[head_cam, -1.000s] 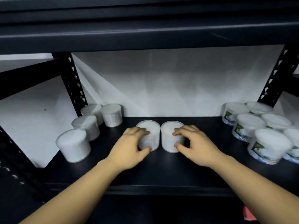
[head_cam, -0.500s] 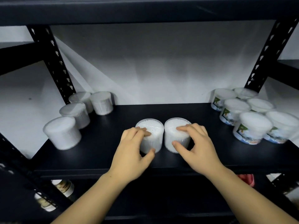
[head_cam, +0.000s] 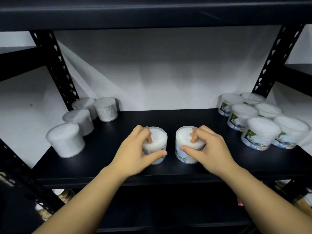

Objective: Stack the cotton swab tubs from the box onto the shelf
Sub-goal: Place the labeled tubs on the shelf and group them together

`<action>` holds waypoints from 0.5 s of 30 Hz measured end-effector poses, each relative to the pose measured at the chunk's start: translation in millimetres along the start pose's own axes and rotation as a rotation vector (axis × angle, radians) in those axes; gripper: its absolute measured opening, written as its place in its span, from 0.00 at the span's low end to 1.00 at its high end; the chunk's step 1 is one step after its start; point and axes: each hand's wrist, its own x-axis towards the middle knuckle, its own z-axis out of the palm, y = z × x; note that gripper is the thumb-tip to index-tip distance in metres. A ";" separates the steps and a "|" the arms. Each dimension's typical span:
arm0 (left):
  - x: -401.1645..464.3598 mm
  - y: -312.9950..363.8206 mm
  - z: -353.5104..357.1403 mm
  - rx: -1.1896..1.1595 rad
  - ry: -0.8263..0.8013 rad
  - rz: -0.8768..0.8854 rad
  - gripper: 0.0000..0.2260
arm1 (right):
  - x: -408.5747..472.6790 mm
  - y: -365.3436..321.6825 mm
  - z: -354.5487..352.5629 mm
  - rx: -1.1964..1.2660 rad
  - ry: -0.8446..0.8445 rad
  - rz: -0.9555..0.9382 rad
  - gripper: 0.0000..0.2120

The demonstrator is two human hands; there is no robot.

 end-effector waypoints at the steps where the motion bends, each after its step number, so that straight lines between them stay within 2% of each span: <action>1: 2.0 -0.8 -1.6 0.002 -0.016 0.001 0.22 | 0.9 1.9 -2.9 0.018 -0.027 -0.016 0.15; 3: 5.4 -5.3 -3.6 -0.012 -0.064 0.040 0.20 | 2.8 4.9 -9.7 0.031 -0.100 -0.036 0.12; 6: 11.2 -15.2 -8.1 -0.087 -0.136 0.094 0.17 | 6.0 12.0 -21.0 0.025 -0.193 -0.035 0.17; 8: 15.2 -17.2 -12.8 -0.058 -0.157 0.112 0.19 | 8.1 16.0 -25.9 0.041 -0.220 -0.039 0.18; 11: 19.3 -11.0 -16.9 -0.007 -0.121 0.130 0.20 | 12.1 10.0 -24.9 0.012 -0.152 -0.073 0.19; 15: 25.8 4.1 -12.0 0.138 -0.034 0.115 0.21 | 20.7 -10.7 -10.6 -0.221 -0.091 -0.101 0.26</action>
